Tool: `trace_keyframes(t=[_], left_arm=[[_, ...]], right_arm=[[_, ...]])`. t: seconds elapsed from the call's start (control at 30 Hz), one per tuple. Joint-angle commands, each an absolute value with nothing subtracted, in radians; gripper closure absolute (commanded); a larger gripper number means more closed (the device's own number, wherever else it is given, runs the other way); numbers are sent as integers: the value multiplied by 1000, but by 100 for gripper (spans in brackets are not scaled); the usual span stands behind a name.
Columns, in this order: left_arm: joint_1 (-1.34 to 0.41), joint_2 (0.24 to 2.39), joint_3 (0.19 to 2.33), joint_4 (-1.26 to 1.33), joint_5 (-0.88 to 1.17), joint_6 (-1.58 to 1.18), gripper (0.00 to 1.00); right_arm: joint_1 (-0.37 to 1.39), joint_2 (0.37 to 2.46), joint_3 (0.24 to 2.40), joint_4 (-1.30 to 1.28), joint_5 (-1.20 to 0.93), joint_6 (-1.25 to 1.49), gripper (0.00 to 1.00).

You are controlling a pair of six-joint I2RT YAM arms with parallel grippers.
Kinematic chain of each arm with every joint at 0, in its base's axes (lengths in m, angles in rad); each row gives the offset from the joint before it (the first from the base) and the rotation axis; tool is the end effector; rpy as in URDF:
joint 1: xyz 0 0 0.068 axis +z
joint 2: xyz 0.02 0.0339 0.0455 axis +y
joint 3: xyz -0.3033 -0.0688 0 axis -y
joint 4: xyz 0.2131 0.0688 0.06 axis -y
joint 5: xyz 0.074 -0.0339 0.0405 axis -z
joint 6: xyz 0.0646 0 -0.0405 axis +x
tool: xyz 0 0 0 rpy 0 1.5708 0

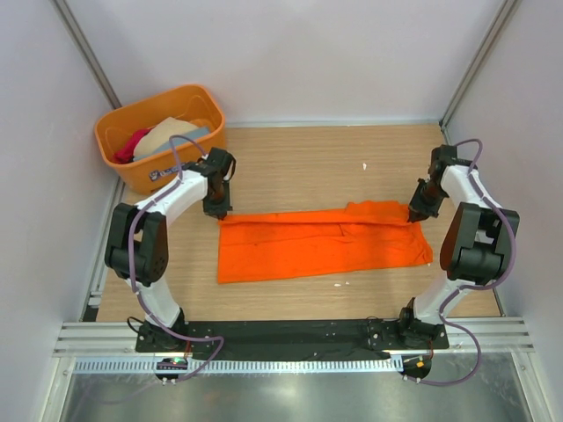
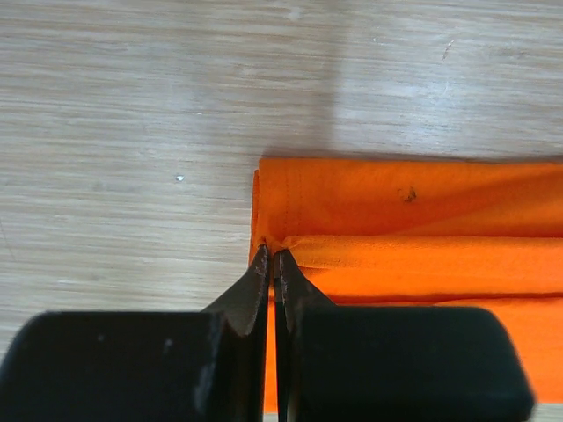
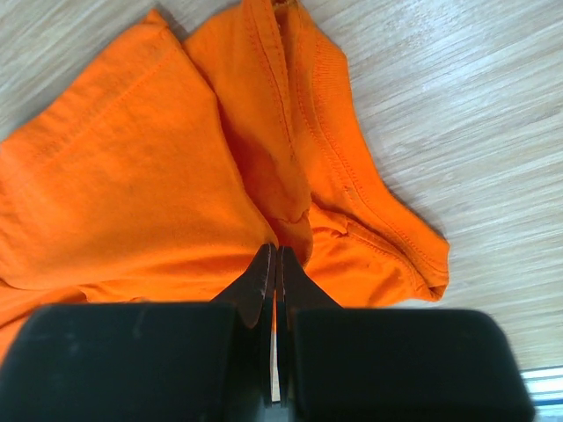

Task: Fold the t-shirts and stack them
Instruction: Fold the tshirt

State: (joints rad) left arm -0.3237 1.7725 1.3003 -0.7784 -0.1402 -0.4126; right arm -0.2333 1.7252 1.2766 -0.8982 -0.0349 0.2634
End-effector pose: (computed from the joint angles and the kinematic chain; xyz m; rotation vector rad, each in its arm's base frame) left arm 0.3264 -0.1000 0.2362 -0.1557 2.7889 0.0207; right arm 0.3074 -0.0707 0.2397 0.7116 2.8295 0.0559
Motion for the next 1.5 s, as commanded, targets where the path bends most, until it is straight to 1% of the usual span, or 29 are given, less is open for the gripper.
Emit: trace_keyframes(t=[0.0,0.33,0.9,1.13,1.17,1.23,1.27,1.3,1.4,1.43,1.47], left_arm=[[-324,1743,1282,-793,-179,-416,100],[-330,1736,1255,-801,-179,-423,100],[-347,1763,1226,-790,-166,-443,100],[-350,1767,1215,-796,-147,-442,100],[-350,1761,1212,-798,-126,-440,100],[-351,1720,1201,-805,-118,-452,86],[-350,1698,1198,-808,-103,-456,72],[-350,1675,1195,-808,-94,-460,66],[-350,1585,1192,-818,-68,-498,54],[-350,1566,1192,-818,-63,-506,53],[-350,1537,1193,-816,-54,-523,52]], right_arm=[[-245,1678,1255,-854,-9,268,99],[-258,1693,1215,-824,-14,285,99],[-267,1756,1223,-767,-26,293,99],[-267,1758,1203,-804,-25,295,99],[-267,1753,1200,-814,-17,291,93],[-267,1715,1206,-848,-5,281,84],[-265,1694,1213,-859,-5,269,74],[-264,1672,1230,-879,35,268,69],[-226,1594,1265,-899,40,273,60],[-204,1582,1269,-896,34,281,57],[-160,1569,1269,-884,-32,296,55]])
